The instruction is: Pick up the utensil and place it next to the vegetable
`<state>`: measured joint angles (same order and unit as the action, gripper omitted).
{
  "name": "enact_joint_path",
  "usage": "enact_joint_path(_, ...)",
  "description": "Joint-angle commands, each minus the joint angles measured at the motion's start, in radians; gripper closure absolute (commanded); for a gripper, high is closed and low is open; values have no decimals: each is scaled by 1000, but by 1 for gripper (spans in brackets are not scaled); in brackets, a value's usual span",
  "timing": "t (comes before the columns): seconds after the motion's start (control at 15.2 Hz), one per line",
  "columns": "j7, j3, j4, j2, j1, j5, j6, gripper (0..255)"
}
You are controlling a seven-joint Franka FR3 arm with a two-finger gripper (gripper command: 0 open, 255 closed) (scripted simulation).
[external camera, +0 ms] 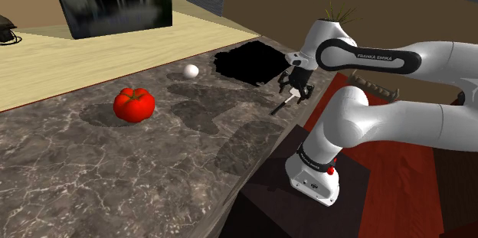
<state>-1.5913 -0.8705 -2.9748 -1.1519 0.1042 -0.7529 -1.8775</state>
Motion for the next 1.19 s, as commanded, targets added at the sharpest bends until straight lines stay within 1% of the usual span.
enact_joint_path(0.0,0,-4,-3,2,-1,-4,-5,0)
enact_joint_path(0.33,0,-4,-3,2,-1,-4,-5,0)
enact_joint_path(0.4,0,-4,-3,2,-1,-4,-5,255)
enact_joint_path(0.99,0,-4,-3,2,-1,-4,-5,255)
enact_joint_path(1.12,-1,23,13,-15,4,22,26,255)
